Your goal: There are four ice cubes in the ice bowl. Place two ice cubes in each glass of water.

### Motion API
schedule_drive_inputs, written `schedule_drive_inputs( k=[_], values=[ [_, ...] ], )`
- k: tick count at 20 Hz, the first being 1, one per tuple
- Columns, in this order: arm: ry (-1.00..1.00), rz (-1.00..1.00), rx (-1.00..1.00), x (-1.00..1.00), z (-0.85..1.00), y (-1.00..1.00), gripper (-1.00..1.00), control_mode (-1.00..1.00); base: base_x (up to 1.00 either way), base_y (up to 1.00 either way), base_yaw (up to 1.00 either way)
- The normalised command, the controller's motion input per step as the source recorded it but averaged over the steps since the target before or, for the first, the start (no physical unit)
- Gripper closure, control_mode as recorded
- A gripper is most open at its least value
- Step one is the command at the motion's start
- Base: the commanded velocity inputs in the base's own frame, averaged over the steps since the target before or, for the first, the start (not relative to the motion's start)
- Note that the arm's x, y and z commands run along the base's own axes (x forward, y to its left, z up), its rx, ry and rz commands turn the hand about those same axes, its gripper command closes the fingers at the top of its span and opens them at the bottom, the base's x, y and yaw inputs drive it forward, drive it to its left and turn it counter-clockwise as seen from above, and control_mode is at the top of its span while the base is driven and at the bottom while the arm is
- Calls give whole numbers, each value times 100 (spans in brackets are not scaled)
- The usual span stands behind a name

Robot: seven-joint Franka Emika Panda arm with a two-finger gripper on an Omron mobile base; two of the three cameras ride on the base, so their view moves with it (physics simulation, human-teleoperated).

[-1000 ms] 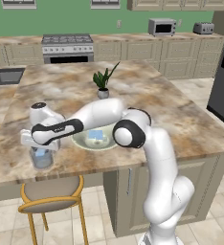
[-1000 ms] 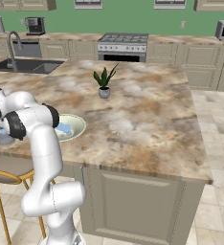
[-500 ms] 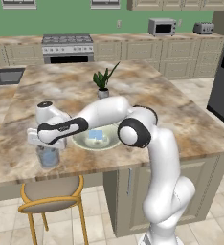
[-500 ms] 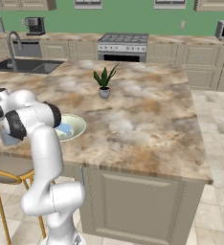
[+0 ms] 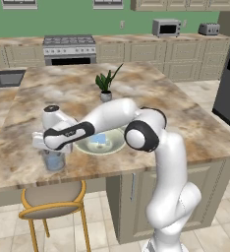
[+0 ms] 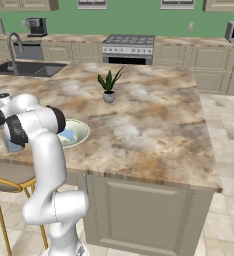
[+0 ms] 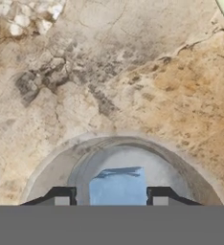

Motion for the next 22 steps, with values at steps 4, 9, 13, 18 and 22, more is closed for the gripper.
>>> schedule_drive_inputs(
  k=[4,9,13,18,22],
  values=[
    [-2,0,0,2,0,-7,100,-100,0,0,0],
    [0,0,0,0,0,-5,100,-100,0,0,0],
    [0,0,0,0,6,-2,100,-100,0,0,0],
    [0,0,0,0,43,0,100,-100,0,0,0],
    [0,0,0,-4,56,-26,100,-100,0,0,0]
  ],
)
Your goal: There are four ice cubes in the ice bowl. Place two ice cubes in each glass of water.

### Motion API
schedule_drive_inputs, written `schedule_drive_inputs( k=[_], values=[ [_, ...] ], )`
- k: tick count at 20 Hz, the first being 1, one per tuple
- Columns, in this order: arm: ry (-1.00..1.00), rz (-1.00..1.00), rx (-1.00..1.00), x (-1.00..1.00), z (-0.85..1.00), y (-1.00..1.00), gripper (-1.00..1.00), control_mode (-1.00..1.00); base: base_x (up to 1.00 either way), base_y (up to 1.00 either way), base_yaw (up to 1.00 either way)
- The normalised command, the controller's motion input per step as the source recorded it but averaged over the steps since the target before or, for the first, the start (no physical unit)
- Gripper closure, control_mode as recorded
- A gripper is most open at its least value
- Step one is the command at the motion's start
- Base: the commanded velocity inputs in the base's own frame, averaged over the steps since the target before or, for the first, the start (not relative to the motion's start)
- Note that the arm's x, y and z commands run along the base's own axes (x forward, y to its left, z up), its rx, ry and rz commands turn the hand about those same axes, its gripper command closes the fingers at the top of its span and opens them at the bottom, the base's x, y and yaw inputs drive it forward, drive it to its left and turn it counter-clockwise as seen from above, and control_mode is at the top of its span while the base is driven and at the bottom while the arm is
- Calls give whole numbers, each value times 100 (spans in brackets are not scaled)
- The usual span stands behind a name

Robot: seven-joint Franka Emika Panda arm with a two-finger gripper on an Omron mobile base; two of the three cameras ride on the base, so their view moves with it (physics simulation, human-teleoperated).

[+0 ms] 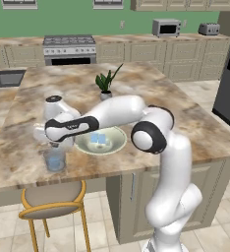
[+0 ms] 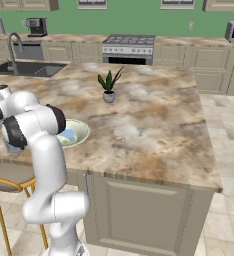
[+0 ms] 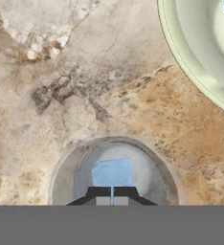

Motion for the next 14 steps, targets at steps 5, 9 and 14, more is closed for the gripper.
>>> schedule_drive_inputs(
  k=[5,9,14],
  values=[
    [1,0,0,-20,47,-79,-100,-100,0,0,0],
    [3,0,0,-23,35,-93,-100,-100,0,0,0],
    [1,5,0,0,14,-100,-100,-100,0,0,0]
  ],
)
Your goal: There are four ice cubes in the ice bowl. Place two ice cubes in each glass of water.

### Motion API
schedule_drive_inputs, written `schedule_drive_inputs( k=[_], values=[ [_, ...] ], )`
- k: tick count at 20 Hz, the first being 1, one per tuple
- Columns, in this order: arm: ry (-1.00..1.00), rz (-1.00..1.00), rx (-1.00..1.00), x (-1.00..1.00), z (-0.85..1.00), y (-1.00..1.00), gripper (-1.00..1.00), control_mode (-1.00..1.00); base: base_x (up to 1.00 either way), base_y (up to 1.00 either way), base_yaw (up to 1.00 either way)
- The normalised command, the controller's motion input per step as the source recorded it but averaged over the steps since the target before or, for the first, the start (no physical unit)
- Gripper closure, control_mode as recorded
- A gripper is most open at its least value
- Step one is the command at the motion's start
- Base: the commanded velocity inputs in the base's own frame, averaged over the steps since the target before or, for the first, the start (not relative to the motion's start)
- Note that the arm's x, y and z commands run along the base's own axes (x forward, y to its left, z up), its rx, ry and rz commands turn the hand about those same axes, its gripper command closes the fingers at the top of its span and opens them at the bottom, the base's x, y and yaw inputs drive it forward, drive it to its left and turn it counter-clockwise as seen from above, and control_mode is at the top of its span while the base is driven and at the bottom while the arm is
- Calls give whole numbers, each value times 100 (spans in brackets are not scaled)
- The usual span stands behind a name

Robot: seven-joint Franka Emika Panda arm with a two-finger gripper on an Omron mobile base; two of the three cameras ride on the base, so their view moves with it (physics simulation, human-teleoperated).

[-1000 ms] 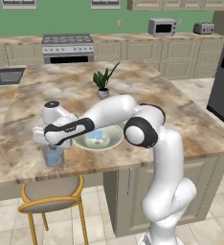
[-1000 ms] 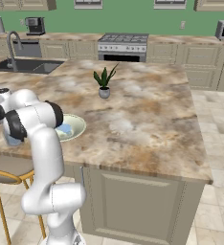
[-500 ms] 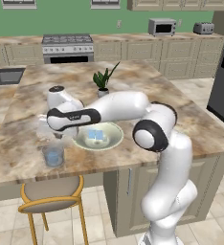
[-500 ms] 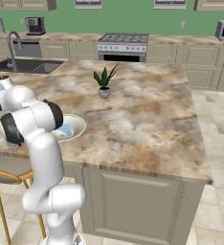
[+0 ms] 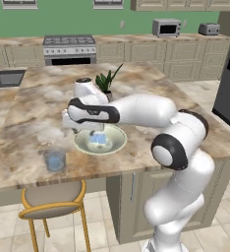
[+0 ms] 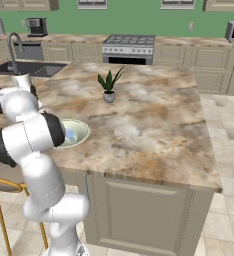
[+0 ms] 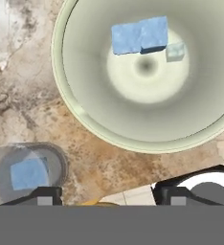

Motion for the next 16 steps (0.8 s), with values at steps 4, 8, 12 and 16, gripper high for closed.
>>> schedule_drive_inputs(
  k=[4,8,12,16],
  values=[
    [1,16,0,-8,1,-100,-100,-100,0,0,0],
    [4,25,0,-6,0,-100,-100,-100,0,0,0],
    [15,22,0,0,0,-81,-100,-100,0,0,0],
    [13,23,0,6,-6,-48,-100,-100,0,0,0]
  ],
)
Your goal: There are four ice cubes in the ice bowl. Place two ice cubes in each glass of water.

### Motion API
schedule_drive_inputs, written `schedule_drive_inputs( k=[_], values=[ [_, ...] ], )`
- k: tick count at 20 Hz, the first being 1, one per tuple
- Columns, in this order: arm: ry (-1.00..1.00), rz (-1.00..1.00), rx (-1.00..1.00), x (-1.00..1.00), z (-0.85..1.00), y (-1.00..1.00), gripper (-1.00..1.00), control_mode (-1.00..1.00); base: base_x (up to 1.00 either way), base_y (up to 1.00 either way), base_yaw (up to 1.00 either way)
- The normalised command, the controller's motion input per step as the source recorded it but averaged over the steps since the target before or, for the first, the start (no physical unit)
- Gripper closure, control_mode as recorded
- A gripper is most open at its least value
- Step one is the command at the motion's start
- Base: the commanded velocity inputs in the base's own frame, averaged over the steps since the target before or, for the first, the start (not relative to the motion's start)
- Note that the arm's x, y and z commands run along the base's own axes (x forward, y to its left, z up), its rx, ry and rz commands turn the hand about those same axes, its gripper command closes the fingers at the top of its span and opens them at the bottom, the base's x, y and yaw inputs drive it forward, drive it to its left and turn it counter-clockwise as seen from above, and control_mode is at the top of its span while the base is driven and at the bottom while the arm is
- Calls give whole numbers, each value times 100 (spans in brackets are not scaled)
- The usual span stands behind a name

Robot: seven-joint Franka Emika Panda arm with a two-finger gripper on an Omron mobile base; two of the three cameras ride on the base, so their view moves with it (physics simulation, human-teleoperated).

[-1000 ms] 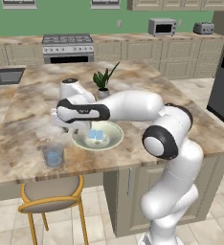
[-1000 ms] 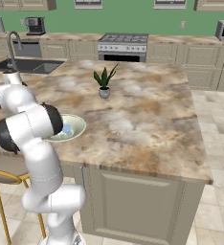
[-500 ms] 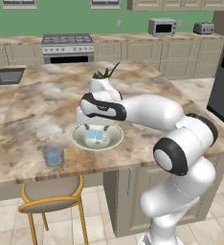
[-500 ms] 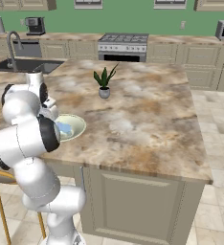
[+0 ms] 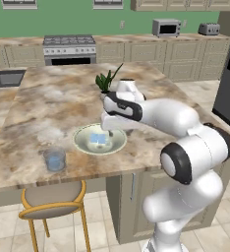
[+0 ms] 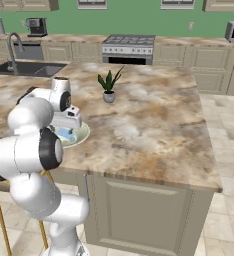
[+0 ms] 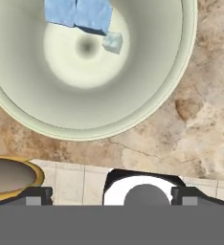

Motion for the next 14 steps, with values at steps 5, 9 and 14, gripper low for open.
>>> schedule_drive_inputs(
  k=[5,9,14],
  values=[
    [21,19,0,34,-20,-12,-100,-100,0,0,0],
    [17,22,-1,26,-14,7,-100,-100,0,0,0],
    [7,23,-4,15,-10,8,-100,-100,0,0,0]
  ],
)
